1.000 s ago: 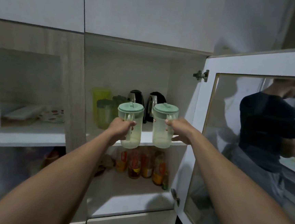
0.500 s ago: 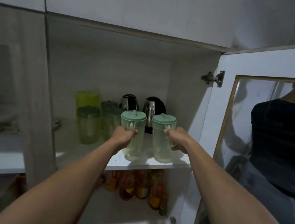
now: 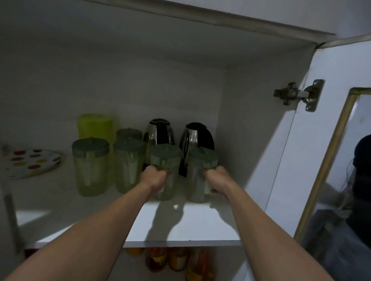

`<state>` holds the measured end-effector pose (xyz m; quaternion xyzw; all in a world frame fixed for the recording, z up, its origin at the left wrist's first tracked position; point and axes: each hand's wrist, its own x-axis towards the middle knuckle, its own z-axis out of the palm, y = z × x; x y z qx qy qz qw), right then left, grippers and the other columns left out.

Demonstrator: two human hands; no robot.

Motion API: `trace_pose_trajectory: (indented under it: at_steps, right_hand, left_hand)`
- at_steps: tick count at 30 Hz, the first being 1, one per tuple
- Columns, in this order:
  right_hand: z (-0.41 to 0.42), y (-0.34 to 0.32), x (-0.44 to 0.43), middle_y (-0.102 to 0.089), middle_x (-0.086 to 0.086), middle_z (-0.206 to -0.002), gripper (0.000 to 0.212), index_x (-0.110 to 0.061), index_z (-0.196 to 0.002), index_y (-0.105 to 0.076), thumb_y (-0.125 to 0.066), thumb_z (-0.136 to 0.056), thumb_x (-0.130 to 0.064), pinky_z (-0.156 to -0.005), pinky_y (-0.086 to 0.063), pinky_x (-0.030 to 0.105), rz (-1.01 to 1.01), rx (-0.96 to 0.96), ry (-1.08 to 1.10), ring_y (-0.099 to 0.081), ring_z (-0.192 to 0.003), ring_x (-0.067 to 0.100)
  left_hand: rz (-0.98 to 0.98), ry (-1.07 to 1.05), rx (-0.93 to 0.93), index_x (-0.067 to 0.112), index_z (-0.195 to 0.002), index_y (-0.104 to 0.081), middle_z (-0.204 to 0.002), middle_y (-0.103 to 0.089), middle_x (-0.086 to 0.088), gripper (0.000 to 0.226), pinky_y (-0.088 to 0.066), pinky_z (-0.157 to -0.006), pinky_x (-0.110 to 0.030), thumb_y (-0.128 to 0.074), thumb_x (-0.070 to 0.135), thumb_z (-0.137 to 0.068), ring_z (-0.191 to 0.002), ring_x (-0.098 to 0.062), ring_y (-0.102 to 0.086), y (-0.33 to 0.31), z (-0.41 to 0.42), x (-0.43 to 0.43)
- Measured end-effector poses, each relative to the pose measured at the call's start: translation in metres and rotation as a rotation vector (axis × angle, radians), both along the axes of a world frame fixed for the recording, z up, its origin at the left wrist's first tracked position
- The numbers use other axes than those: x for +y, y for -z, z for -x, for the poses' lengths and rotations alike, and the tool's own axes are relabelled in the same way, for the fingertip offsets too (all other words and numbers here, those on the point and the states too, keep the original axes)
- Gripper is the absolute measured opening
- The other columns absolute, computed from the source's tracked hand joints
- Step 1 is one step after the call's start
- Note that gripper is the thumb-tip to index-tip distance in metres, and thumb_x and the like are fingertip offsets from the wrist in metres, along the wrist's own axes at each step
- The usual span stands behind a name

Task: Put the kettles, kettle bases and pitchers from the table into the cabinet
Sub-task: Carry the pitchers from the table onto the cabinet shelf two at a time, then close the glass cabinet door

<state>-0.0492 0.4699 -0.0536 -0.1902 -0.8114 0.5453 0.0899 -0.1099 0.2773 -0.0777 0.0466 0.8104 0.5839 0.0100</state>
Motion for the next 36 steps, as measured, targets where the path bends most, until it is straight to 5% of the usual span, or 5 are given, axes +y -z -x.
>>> trace_pose_trajectory:
  at_steps: [13,18,24,30,36]
  right_hand:
    - [0.005,-0.012,0.003,-0.069,0.008,-0.109,0.033,-0.015,-0.113,-0.068,-0.063,-0.092,-0.041,-0.074,-0.047,0.032,-0.173,-0.127,-0.056,-0.062,-0.093,0.024]
    - [-0.022,-0.027,-0.001,-0.057,0.002,-0.085,0.017,-0.012,-0.092,-0.060,-0.067,-0.094,-0.028,-0.057,-0.039,0.025,-0.275,-0.122,-0.043,-0.055,-0.074,0.016]
    - [-0.075,-0.055,-0.028,-0.061,0.010,-0.087,0.027,-0.011,-0.071,-0.052,-0.063,-0.094,-0.019,-0.070,-0.047,0.028,-0.431,-0.089,-0.002,-0.059,-0.081,0.024]
    - [-0.177,-0.099,-0.071,-0.059,0.019,-0.137,0.048,0.001,-0.135,-0.055,-0.053,-0.100,-0.031,-0.102,-0.047,0.037,-0.663,-0.041,0.040,-0.057,-0.125,0.035]
    - [-0.305,-0.146,-0.092,-0.048,0.015,-0.151,0.051,-0.005,-0.146,-0.045,-0.046,-0.103,-0.032,-0.105,-0.041,0.038,-0.851,-0.015,0.167,-0.048,-0.135,0.033]
  left_hand:
    - [0.079,-0.005,-0.022,0.009,-0.127,-0.064,-0.130,-0.065,-0.011,0.063,-0.046,-0.106,-0.035,-0.068,0.052,-0.082,-0.125,-0.033,-0.057,-0.009,0.011,0.010]
    - [0.208,-0.105,-0.037,0.006,-0.082,-0.061,-0.103,-0.069,-0.016,0.041,-0.056,-0.091,-0.038,-0.070,0.046,-0.087,-0.098,-0.032,-0.066,-0.026,-0.012,0.002]
    - [0.276,-0.014,0.013,0.006,-0.082,-0.057,-0.086,-0.060,-0.012,0.032,-0.053,-0.070,-0.032,-0.065,0.035,-0.093,-0.075,-0.027,-0.060,-0.053,-0.057,-0.020]
    - [0.329,0.072,0.420,0.009,-0.115,-0.066,-0.114,-0.069,-0.012,0.040,-0.048,-0.089,-0.034,-0.054,0.042,-0.096,-0.107,-0.031,-0.063,-0.091,-0.134,-0.041]
    - [0.248,0.233,0.638,0.011,-0.125,-0.062,-0.119,-0.069,-0.012,0.039,-0.048,-0.096,-0.037,-0.054,0.037,-0.097,-0.116,-0.032,-0.061,-0.130,-0.230,-0.043]
